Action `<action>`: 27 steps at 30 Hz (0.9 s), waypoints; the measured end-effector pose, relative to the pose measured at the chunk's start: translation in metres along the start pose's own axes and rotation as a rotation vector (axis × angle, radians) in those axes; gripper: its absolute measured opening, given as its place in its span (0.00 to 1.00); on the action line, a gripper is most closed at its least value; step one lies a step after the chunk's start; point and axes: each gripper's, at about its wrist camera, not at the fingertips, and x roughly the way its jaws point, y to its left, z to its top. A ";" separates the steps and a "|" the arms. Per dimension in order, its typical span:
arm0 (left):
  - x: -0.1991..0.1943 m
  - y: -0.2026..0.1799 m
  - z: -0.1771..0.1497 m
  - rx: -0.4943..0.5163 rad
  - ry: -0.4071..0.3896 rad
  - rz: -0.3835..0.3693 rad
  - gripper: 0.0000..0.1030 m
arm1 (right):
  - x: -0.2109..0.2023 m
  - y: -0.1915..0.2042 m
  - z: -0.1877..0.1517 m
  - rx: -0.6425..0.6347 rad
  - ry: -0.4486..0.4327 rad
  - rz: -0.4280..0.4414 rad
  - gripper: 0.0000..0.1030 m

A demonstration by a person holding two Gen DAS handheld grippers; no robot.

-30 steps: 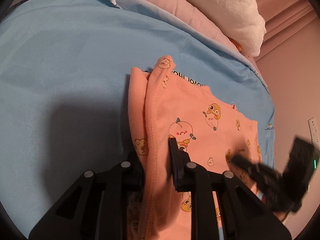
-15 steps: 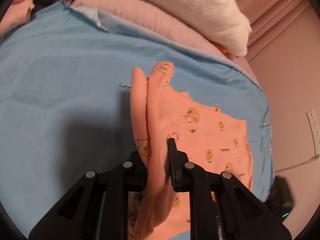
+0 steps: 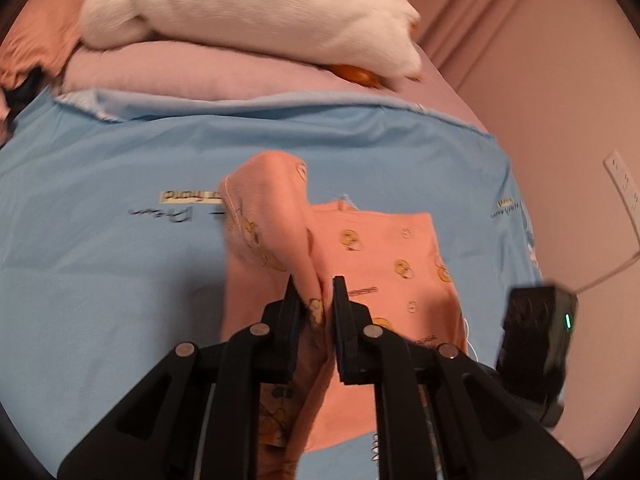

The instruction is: Fold small clothes

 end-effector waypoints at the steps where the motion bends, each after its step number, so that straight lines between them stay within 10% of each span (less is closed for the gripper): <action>1: 0.003 -0.005 0.000 0.014 0.007 0.001 0.12 | 0.002 -0.007 0.004 0.053 -0.009 0.051 0.26; 6: 0.036 -0.031 -0.010 0.070 0.070 -0.009 0.09 | 0.024 -0.052 0.023 0.349 0.031 0.200 0.48; 15: 0.019 0.014 -0.030 -0.012 0.077 -0.050 0.12 | 0.046 -0.030 0.035 0.218 0.097 0.103 0.48; 17: 0.009 0.031 -0.033 -0.046 0.068 -0.035 0.13 | 0.049 -0.023 0.037 0.169 0.099 0.056 0.46; 21: -0.006 0.067 -0.045 -0.129 0.073 -0.001 0.13 | 0.057 -0.016 0.035 0.089 0.105 -0.069 0.09; 27: -0.012 0.073 -0.053 -0.146 0.076 0.007 0.20 | 0.014 0.008 0.054 -0.018 0.019 -0.083 0.08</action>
